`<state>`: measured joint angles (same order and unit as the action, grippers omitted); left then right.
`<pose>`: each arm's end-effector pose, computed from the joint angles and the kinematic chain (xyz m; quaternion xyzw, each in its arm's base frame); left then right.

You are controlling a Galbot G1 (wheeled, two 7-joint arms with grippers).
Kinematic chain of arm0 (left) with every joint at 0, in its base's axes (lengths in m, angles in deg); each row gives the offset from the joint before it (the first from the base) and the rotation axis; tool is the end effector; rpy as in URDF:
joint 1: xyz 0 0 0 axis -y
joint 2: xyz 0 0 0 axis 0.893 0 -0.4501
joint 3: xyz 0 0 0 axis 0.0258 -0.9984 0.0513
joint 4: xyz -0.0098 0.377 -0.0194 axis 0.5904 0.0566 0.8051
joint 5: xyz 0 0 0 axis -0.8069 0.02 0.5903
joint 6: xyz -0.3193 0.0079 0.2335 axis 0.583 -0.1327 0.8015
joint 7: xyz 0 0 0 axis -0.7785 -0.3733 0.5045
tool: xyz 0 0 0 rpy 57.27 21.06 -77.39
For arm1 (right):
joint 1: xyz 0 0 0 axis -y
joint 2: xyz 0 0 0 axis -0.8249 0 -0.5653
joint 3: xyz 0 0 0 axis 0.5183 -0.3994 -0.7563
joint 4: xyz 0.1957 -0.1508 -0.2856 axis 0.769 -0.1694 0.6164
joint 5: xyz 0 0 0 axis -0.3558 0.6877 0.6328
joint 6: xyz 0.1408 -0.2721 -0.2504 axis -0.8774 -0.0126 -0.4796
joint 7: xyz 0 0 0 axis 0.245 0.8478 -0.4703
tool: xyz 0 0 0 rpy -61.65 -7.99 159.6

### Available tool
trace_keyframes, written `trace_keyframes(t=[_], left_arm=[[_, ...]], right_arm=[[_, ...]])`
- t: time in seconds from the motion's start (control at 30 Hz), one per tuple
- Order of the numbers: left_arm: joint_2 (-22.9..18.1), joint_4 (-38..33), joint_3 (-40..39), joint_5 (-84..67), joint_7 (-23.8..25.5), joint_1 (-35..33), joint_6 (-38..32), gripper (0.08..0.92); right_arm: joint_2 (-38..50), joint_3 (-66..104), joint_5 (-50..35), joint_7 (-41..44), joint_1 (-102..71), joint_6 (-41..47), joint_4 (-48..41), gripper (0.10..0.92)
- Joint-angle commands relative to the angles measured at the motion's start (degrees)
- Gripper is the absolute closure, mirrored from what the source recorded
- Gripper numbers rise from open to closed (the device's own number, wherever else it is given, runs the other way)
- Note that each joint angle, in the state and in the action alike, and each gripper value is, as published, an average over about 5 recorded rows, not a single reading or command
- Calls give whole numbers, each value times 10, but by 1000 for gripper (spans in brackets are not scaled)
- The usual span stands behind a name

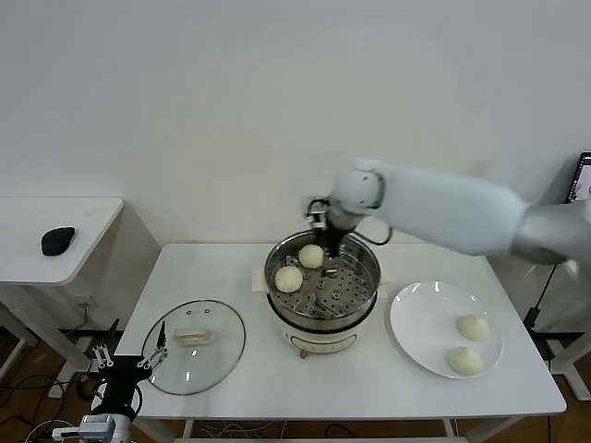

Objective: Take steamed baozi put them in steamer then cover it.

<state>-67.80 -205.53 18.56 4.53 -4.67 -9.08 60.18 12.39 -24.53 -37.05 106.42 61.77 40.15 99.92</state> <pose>0.1824 0.1188 -0.3466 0.0437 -0.9911 -0.1257 0.0063 0.5921 0.0423 -0.0297 0.5160 -0.5595 0.5535 0.3382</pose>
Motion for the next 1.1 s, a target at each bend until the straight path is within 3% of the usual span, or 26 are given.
trace_keyframes(t=[0.03, 0.3, 0.53, 0.77, 1.1], left_arm=[[1, -1, -1, 0, 0, -1, 1, 177], [-3, -5, -8, 6, 0, -4, 2, 177], [-7, -7, -10, 12, 0, -7, 2, 177], [-11, -11, -6, 18, 0, -13, 3, 177], [-15, -12, -7, 25, 0, -18, 3, 177]], right_arm=[[201, -6, 59, 66, 52, -61, 108, 203], [349, 39, 151, 95, -35, -121, 157, 203], [420, 208, 225, 81, -262, -152, 162, 203], [425, 388, 275, 66, -488, -156, 150, 203], [368, 422, 294, 54, -548, -158, 95, 203]])
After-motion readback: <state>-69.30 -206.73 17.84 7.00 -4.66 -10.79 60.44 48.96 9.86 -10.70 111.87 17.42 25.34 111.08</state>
